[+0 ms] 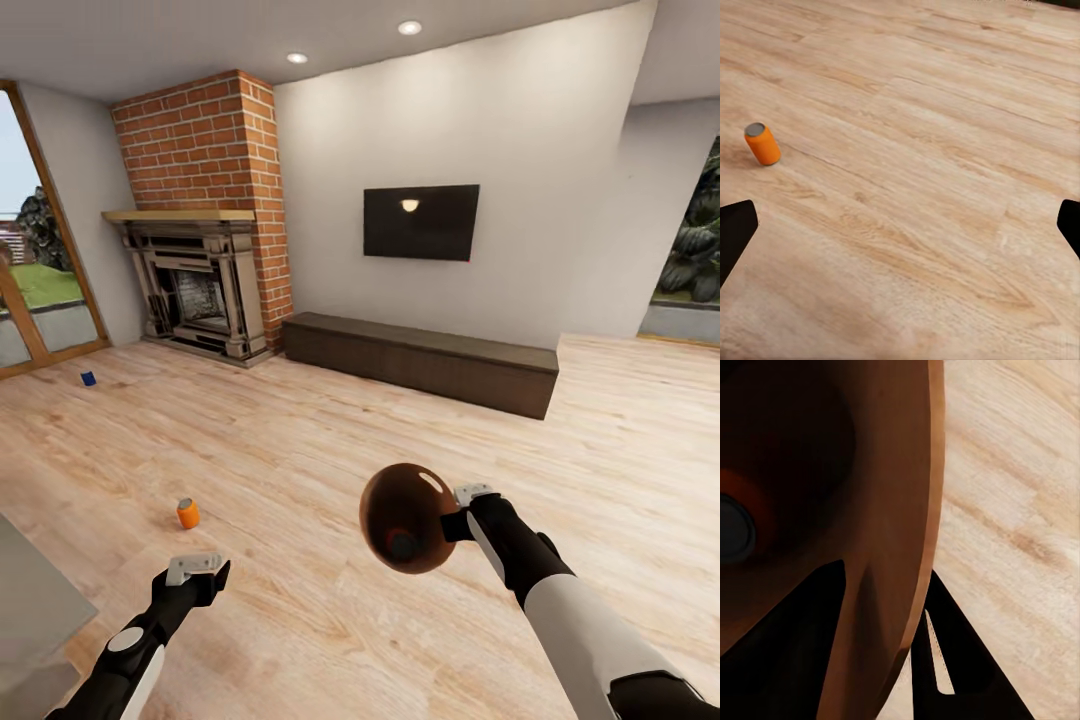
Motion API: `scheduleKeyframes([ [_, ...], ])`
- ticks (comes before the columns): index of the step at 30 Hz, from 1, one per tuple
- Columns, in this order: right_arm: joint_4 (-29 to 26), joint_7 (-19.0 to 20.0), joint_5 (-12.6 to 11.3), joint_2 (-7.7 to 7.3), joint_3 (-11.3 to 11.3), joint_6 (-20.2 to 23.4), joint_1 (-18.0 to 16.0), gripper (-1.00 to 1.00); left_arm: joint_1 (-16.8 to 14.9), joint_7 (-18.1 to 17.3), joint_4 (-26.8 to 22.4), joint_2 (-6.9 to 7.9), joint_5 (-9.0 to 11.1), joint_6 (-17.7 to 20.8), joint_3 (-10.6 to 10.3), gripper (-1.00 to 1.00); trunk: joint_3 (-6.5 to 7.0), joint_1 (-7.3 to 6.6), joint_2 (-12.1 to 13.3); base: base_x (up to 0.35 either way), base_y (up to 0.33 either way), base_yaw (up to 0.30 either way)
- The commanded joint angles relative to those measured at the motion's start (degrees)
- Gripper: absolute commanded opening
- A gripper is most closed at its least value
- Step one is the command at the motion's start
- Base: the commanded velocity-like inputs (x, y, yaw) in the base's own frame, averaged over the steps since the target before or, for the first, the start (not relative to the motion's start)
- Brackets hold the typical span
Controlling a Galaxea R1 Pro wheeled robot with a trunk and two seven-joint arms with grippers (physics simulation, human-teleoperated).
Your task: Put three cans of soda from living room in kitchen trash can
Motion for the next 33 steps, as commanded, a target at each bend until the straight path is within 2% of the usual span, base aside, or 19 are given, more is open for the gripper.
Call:
scheduleKeyframes([
  [1,-0.1,0.0,0.1,0.00,-0.1,0.0,0.0,-1.00,0.0,0.0,0.0,0.00,0.1,0.0,0.0,1.00,0.19,-0.23,0.4,0.000,0.000,0.042],
  [11,0.2,0.1,-0.1,0.05,0.0,0.1,0.0,-1.00,0.0,0.0,0.0,0.01,0.4,-0.2,0.1,1.00,0.37,-0.45,0.8,0.000,0.000,0.009],
  [16,0.4,0.2,-0.1,1.01,0.3,0.4,0.0,-1.00,0.0,0.0,0.1,0.01,0.3,-0.4,0.2,1.00,0.38,-0.45,0.8,0.000,0.000,-0.018],
  [23,0.5,0.0,0.0,2.04,2.8,0.4,0.6,-1.00,0.0,0.0,0.1,-0.01,0.3,-0.5,0.2,1.00,0.53,-0.45,0.8,0.000,0.000,-0.183],
  [33,0.6,-2.0,0.0,2.49,3.3,0.3,1.0,-1.00,0.0,0.0,0.1,-0.01,0.2,-0.5,0.2,1.00,0.57,-0.45,0.8,0.000,0.000,-0.176],
])
